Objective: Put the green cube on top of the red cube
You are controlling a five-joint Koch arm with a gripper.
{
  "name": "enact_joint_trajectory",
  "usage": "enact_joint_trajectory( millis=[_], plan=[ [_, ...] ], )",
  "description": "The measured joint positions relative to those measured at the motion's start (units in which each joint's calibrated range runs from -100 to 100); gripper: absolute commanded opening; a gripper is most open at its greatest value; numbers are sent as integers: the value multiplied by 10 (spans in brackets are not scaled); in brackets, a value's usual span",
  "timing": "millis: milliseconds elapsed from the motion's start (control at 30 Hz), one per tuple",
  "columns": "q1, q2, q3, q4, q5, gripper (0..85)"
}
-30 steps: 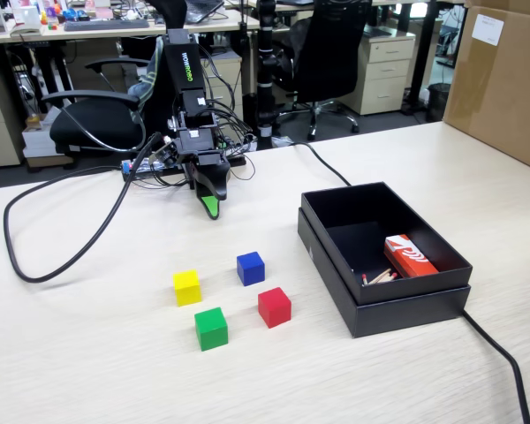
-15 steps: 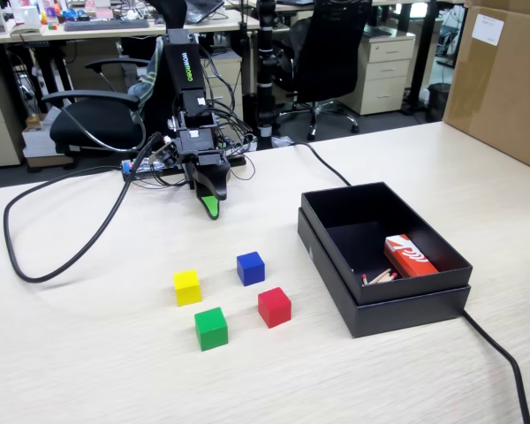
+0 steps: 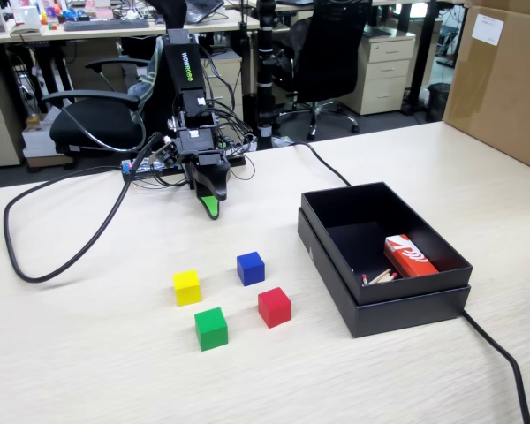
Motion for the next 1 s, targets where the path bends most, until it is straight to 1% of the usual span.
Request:
enact_joint_trajectory(
  millis=[733, 867, 900, 1000],
  plan=[
    [2, 3, 16, -3, 0, 476],
    [3, 8, 64, -71, 5, 475],
    [6, 18, 92, -118, 13, 475],
    [8, 22, 125, -160, 20, 475]
  ],
)
